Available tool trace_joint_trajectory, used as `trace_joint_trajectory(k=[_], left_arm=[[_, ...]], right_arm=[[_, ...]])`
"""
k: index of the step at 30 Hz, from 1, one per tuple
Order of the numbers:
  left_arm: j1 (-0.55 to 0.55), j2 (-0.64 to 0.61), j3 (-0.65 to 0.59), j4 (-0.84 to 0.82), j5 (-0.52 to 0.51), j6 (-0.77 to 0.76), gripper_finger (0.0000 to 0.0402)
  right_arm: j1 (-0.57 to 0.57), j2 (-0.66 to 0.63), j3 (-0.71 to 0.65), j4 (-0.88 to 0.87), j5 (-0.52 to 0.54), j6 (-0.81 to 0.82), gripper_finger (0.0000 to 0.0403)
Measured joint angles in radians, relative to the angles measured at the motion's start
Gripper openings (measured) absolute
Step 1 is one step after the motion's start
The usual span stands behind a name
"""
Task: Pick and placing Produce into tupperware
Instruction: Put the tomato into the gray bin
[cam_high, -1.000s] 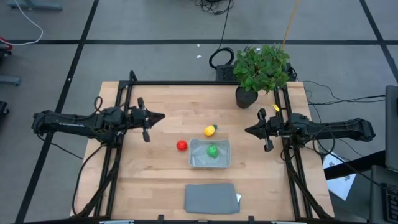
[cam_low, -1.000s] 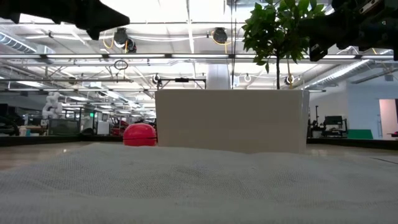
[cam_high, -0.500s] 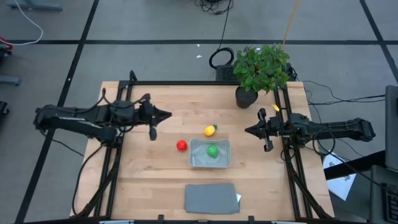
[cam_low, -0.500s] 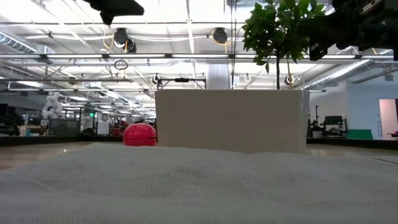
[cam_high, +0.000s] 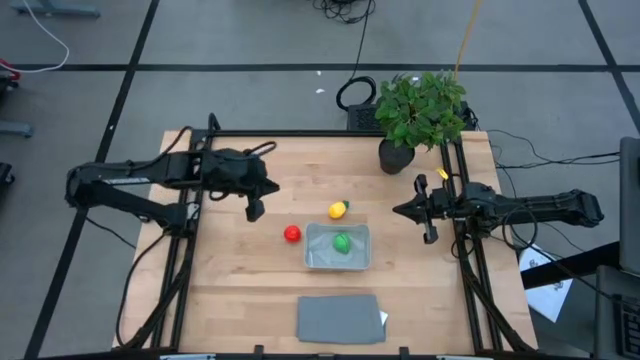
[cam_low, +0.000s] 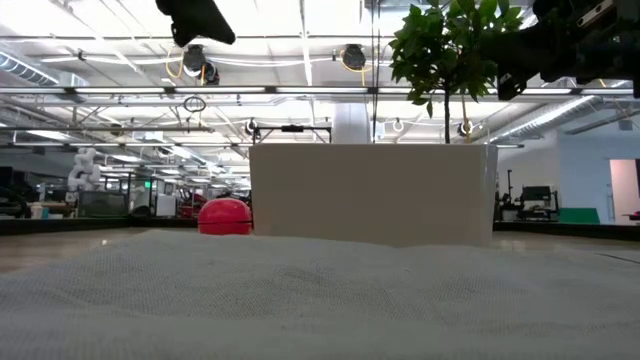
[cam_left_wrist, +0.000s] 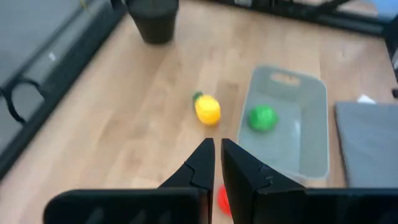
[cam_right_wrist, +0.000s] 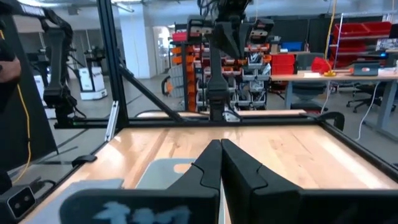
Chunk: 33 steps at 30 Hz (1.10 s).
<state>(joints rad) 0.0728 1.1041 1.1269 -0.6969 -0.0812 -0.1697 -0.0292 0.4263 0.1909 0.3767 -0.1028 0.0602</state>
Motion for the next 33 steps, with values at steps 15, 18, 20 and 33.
trace_joint_trajectory(k=[15,18,20,33], left_arm=[[0.007,0.25,0.167,-0.314,0.084,-0.001,0.0031],[0.007,0.293,0.167,-0.358,0.101,-0.014,0.0031],[0.006,0.321,0.167,-0.36,0.103,-0.017,0.0031],[0.006,0.363,0.173,-0.354,0.068,0.018,0.0031]], right_arm=[[0.0,0.0,0.0,-0.016,0.001,-0.001,0.0],[0.0,0.0,0.0,-0.016,0.001,-0.001,0.0],[0.0,0.0,0.0,-0.016,0.001,0.001,0.0],[0.0,0.0,0.0,-0.024,0.001,0.028,0.0]])
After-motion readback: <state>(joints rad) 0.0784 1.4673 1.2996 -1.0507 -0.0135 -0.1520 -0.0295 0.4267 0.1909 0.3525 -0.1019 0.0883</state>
